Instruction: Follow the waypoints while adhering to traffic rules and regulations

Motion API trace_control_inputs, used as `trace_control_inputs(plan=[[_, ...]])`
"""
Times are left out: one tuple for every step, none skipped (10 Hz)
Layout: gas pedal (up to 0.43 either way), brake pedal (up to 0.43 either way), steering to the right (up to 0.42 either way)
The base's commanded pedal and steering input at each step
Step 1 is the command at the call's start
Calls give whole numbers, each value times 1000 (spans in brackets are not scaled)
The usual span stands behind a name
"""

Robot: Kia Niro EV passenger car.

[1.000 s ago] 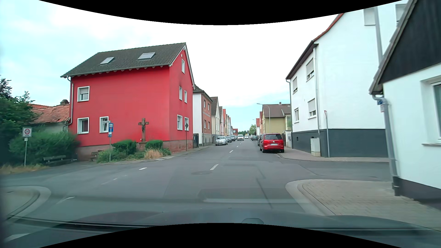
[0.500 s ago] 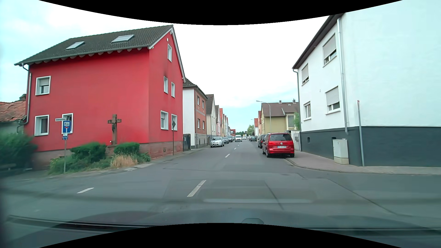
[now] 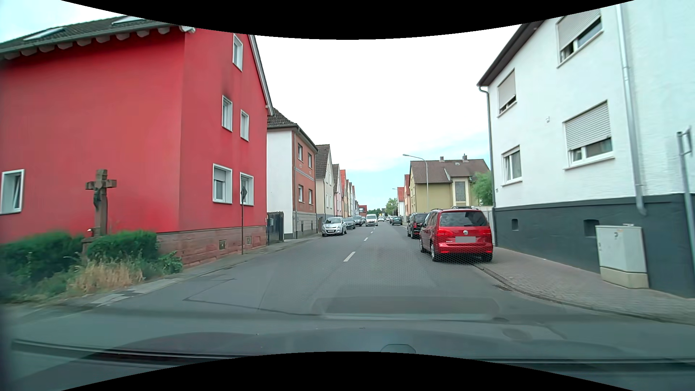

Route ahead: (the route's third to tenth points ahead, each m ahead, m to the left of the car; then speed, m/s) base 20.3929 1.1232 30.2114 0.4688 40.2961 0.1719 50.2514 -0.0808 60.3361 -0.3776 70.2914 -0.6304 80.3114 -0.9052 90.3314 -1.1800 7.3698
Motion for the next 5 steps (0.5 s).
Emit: trace_control_inputs(plan=[[0,0,12],[0,0,12],[0,0,12],[0,0,14],[0,0,14]])
